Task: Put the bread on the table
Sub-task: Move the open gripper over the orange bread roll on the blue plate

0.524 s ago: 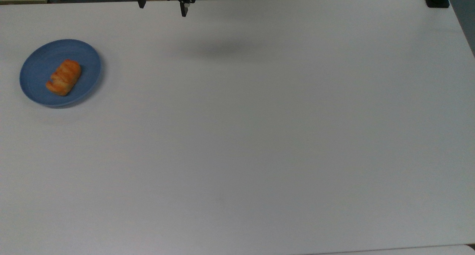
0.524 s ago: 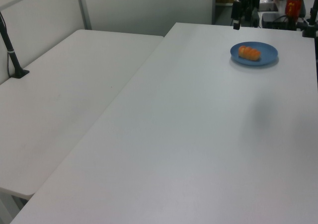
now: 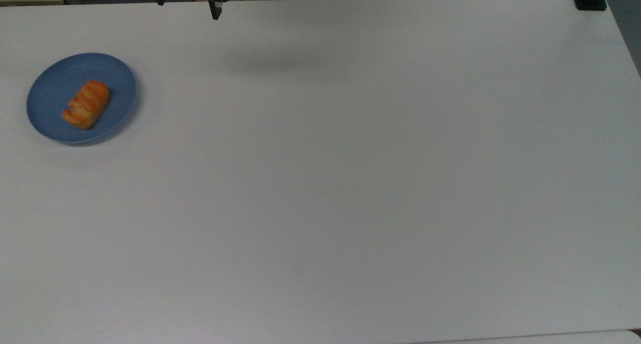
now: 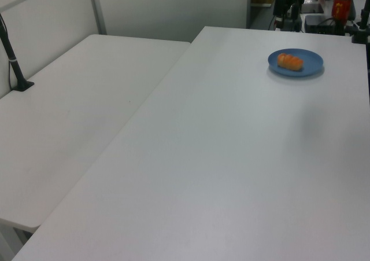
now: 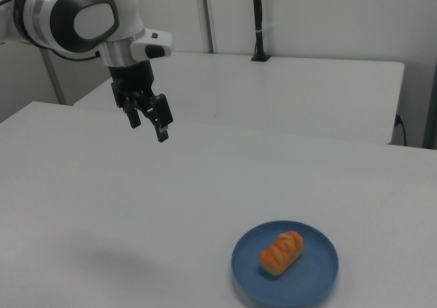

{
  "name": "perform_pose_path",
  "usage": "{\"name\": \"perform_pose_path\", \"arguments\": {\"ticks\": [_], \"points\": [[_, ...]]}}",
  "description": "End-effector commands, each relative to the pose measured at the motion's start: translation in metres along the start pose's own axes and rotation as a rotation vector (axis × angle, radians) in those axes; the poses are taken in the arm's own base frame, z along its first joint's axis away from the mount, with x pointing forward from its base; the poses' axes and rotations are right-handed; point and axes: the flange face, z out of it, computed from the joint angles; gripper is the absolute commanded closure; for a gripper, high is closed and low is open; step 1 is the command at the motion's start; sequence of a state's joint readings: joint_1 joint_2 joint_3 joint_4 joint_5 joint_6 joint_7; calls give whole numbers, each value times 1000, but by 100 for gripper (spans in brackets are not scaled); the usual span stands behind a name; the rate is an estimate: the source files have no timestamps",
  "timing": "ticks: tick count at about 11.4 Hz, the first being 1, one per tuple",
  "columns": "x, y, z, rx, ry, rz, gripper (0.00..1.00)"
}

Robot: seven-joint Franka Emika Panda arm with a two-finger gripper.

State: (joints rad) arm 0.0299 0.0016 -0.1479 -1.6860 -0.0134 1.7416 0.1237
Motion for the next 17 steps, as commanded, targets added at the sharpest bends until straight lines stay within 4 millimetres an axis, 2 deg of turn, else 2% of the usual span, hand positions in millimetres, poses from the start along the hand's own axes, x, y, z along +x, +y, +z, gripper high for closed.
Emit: {"name": "perform_pose_path", "arguments": {"ticks": [1, 2, 5, 8, 9, 12, 15, 17], "points": [[2, 19, 1, -2, -8, -22, 0], [6, 35, 5, -5, -8, -26, 0], [23, 109, 24, -29, 50, -26, 0], [27, 184, 60, -71, 124, 18, 0], [29, 200, 76, -81, 143, 27, 0], [45, 238, 138, -112, 175, 105, 0], [51, 254, 182, -132, 196, 145, 0], [53, 262, 198, -130, 212, 170, 0]]}}
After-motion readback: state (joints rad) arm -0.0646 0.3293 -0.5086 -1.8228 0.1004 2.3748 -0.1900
